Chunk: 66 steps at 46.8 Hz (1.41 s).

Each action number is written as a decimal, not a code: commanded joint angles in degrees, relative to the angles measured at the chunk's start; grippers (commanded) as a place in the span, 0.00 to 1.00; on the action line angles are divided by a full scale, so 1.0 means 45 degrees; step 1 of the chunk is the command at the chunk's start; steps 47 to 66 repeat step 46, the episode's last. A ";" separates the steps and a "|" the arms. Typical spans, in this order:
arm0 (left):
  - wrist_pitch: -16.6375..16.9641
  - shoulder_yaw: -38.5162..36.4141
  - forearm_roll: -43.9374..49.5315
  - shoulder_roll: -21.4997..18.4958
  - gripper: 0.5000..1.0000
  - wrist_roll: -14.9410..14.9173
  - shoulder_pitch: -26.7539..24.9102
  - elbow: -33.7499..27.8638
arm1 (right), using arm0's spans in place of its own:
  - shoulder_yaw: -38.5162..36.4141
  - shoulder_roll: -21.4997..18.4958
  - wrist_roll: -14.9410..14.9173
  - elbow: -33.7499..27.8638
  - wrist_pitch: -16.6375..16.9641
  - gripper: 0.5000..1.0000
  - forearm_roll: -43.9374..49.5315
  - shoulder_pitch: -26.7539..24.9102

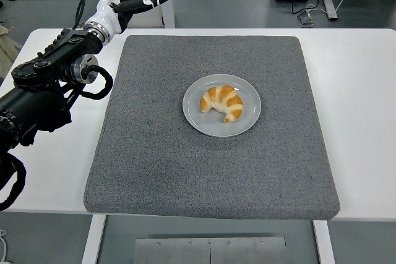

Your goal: Place the bread on the plate

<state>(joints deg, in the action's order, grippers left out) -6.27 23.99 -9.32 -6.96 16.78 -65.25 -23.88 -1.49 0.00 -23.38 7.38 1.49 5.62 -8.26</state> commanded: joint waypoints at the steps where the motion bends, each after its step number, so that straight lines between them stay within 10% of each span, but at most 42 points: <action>1: -0.0284 0.0273 0.0332 0.0022 0.93 0.0001 0.0299 0.0072 | -0.0001 0.0000 0.0000 0.0000 0.0001 1.00 0.0000 -0.0001; 66: -0.1320 0.1836 0.1681 0.1526 0.96 -0.0096 0.1472 0.0696 | 0.0038 0.0000 0.0000 0.0469 0.0060 1.00 0.0039 0.0000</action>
